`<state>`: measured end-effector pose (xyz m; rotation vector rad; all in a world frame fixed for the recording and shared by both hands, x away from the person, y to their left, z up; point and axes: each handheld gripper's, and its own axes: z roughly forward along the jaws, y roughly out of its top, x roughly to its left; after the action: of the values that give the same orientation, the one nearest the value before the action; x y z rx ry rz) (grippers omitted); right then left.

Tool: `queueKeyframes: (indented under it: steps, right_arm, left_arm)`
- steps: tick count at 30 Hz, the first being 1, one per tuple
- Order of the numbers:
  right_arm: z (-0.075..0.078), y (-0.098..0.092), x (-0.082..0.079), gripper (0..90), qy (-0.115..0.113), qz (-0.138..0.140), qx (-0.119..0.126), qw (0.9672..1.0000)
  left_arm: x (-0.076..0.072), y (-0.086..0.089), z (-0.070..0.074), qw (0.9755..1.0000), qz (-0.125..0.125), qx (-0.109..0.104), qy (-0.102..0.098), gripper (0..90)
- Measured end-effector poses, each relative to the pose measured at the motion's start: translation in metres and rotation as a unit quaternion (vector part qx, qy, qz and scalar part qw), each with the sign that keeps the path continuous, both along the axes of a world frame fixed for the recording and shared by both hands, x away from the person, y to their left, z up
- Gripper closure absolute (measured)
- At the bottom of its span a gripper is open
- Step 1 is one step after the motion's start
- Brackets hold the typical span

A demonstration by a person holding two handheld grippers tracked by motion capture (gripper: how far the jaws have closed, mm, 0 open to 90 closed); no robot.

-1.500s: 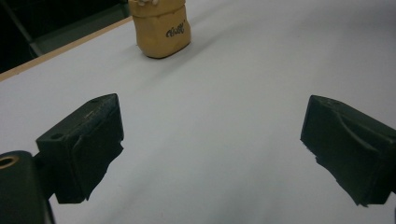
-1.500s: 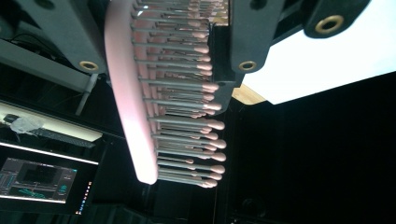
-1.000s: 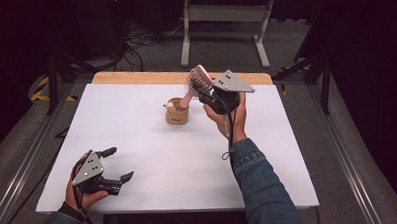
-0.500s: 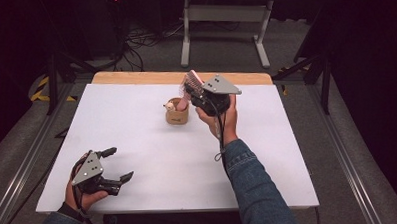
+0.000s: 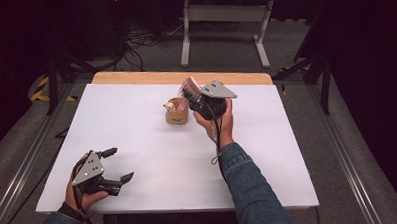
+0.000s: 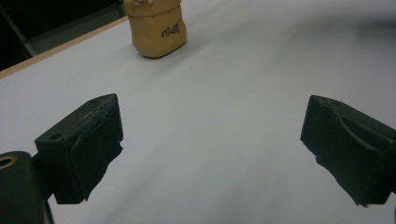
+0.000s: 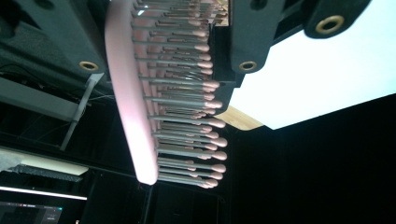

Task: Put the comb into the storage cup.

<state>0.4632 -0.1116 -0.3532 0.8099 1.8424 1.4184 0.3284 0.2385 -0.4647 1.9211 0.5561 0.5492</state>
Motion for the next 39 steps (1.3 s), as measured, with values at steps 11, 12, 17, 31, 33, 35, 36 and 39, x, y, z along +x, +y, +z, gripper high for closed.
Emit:
queueKeyframes:
  steps: [11,12,17,31,33,35,36,39]
  right_arm:
    - [-0.016,0.000,0.002,63.1,0.015,-0.001,0.019,0.9997]
    - [-0.016,0.000,0.002,63.0,0.015,-0.002,0.019,0.9997]
    - [-0.018,0.000,0.002,62.6,0.017,-0.002,0.024,0.9996]
    - [-0.025,-0.002,-0.002,58.1,0.015,-0.007,0.003,0.9999]
    - [-0.025,-0.002,-0.002,54.4,0.013,-0.011,0.001,0.9999]
    - [-0.025,-0.003,-0.003,51.6,0.011,-0.012,0.004,0.9999]
    - [-0.025,-0.003,-0.003,51.3,0.011,-0.012,0.004,0.9999]
    - [-0.026,-0.004,-0.004,48.6,0.010,-0.014,0.002,0.9998]
  left_arm:
    - [0.000,-0.001,-0.001,1.0000,-0.003,0.002,0.002,6.5]
    - [0.000,-0.001,-0.001,1.0000,-0.003,0.002,0.002,6.5]
    - [0.000,-0.001,-0.001,1.0000,-0.002,0.003,0.003,6.4]
    - [0.002,-0.002,-0.003,0.9999,-0.004,0.007,0.008,6.5]
    - [0.002,-0.002,-0.003,0.9999,-0.002,0.008,0.008,6.5]
    - [0.002,-0.002,-0.003,0.9999,-0.002,0.009,0.007,6.6]
    - [0.002,-0.002,-0.003,0.9999,-0.002,0.009,0.007,6.6]
    - [0.002,-0.002,-0.003,0.9999,-0.003,0.011,0.008,6.6]
